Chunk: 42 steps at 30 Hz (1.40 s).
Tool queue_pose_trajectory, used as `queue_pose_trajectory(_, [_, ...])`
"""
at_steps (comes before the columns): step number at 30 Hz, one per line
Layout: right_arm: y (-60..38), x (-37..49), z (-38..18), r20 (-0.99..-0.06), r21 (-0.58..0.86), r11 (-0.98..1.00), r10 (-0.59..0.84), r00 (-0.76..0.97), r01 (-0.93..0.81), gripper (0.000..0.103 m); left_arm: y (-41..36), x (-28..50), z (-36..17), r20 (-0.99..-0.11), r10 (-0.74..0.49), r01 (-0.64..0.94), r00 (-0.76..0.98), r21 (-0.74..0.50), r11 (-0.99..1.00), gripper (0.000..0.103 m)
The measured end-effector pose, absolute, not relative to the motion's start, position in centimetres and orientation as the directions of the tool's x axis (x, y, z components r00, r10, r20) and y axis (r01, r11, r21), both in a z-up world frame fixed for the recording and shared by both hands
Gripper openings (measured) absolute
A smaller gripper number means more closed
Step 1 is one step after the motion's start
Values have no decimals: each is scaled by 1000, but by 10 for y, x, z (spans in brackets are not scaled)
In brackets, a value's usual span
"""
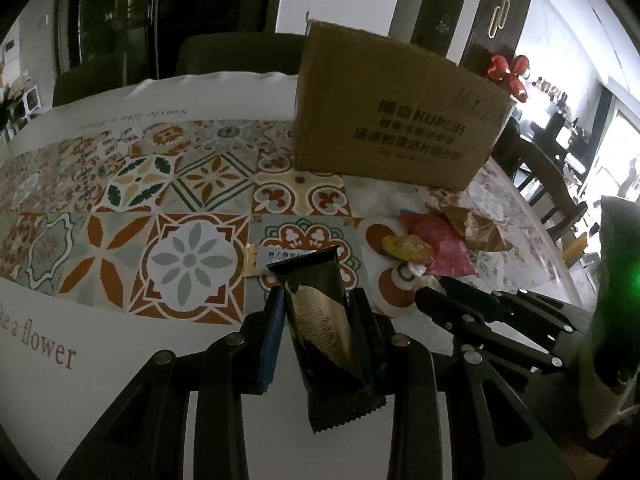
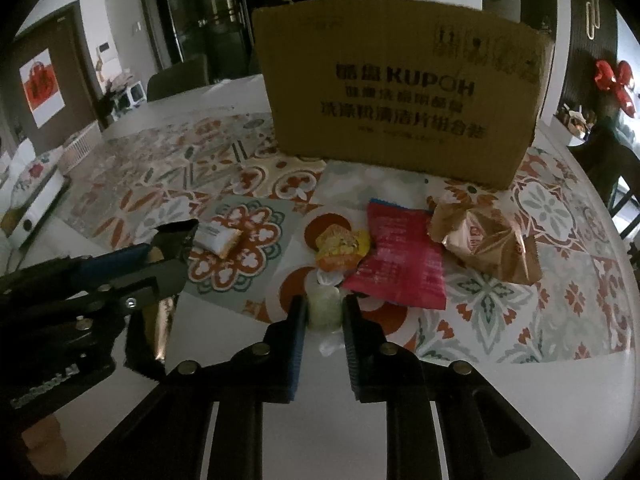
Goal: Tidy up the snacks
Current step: 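Grasp the small clear-wrapped candy with the right tool while the left tool holds its packet, then carry the packet and candy over the cardboard box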
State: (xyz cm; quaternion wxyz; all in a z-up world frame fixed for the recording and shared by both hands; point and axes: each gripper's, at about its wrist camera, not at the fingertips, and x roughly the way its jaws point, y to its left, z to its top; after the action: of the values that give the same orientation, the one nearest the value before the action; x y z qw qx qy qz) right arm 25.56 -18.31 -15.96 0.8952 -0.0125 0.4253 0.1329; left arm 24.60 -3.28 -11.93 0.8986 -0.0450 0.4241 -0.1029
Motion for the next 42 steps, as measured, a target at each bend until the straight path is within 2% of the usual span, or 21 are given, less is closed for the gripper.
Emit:
queue_pose_trajectory(8, [-188,236,-127,-704,91,967,231,671,-237,20,-35,235,-98,-715,-236,173,658,-162,972,32])
queue_pose_trajectory(22, [-199,226,-62,-565,66,976,206,799,-205,20,-37,242,-35,-600,-278,234,750,-151,960,32])
queue_pose_trajectory(34, [-210,249,-13,-454,64,983,182,872,-171,20,-50,280,19,-520,-309,299,797,-106,948,32])
queue_pose_trajectory(42, [-222,289,19,-422,76,983,183,888,-167,20,-66,319,51,-513,-342,345,788,-93,934,32])
